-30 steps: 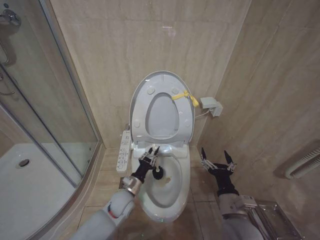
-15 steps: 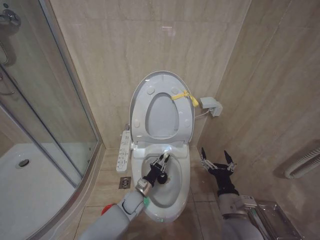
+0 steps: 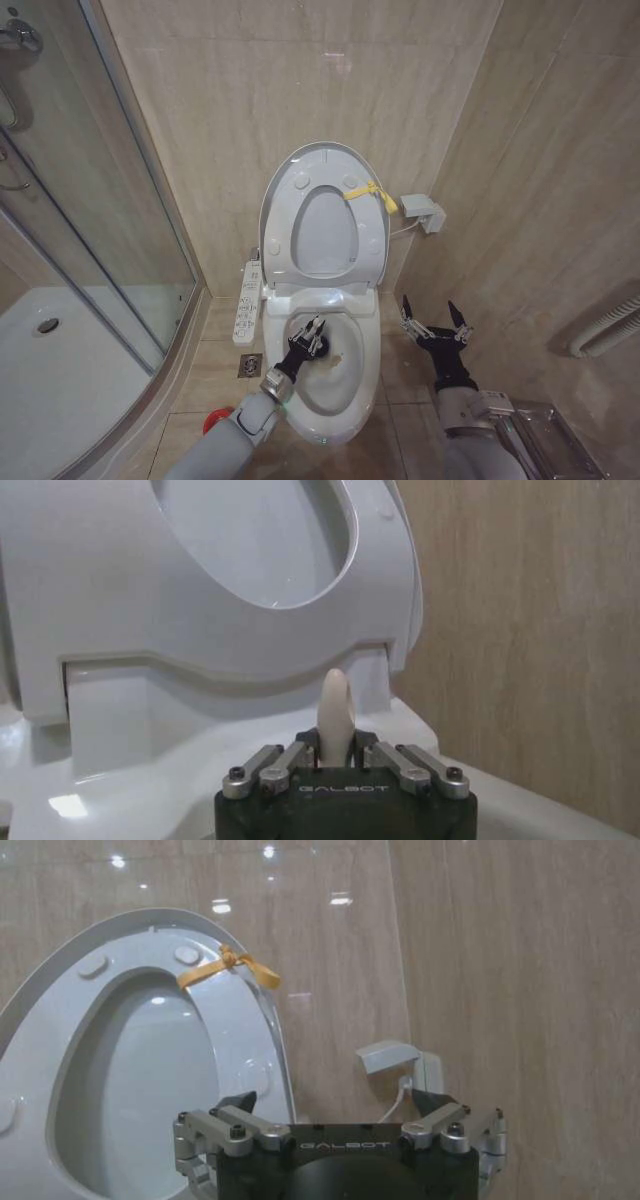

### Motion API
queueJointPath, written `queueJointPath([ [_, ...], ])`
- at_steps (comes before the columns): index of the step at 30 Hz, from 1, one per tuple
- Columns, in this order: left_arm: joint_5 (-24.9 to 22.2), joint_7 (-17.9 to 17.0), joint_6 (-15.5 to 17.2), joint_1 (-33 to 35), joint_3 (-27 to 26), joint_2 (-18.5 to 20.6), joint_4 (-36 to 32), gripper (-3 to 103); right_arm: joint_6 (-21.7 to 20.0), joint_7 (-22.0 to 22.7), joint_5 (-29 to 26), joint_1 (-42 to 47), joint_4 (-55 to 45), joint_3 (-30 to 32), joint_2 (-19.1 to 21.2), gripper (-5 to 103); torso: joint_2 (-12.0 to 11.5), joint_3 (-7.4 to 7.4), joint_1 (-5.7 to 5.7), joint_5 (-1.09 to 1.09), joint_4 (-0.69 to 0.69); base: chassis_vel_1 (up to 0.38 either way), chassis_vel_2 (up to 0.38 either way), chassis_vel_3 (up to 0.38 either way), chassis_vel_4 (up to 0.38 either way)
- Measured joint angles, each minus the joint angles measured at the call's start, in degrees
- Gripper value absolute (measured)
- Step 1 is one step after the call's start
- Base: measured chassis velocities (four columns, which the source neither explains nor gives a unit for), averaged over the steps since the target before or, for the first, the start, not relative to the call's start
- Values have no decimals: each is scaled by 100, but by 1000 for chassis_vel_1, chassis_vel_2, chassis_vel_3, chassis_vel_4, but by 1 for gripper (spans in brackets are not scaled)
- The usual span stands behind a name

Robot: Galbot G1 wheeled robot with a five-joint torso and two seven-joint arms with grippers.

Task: Open the toilet lid, clean the toilet bowl with a toilet brush, close the toilet lid, and flush.

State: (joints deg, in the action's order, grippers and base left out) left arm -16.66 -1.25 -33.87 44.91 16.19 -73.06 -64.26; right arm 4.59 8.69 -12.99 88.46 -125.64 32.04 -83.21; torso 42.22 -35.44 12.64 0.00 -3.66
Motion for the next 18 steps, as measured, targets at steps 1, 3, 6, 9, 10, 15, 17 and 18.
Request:
queueJointPath([
  [1,-2,13,-31,-5,-31,-28,4,22,0,0,0,0,0,0,0,100,0,0,0,1,0,0,0,0,0],
  [3,-3,15,-44,-10,-64,-58,-41,22,0,0,0,0,-1,0,0,100,0,0,0,0,0,0,0,0,0],
  [6,52,-32,-19,-17,-116,-81,-389,22,0,0,0,0,0,0,0,100,0,0,0,0,-1,0,0,0,0],
  [9,153,-90,52,-4,-152,-74,-587,22,0,0,0,0,0,0,0,100,0,0,0,1,-1,0,0,0,0],
  [10,281,-147,143,38,-201,-48,-868,22,0,0,0,0,-1,0,0,100,0,0,0,0,-1,0,0,0,0],
  [15,361,-209,244,109,-227,-7,-1186,22,0,0,0,0,0,0,0,100,0,0,0,1,0,0,0,0,0],
  [17,308,-274,349,197,-173,-13,-1453,22,0,0,0,0,0,0,0,100,0,0,0,1,1,0,0,0,0],
  [18,277,-294,373,221,-140,-32,-1511,22,0,0,0,0,0,0,0,100,0,0,0,1,1,0,0,0,0],
])
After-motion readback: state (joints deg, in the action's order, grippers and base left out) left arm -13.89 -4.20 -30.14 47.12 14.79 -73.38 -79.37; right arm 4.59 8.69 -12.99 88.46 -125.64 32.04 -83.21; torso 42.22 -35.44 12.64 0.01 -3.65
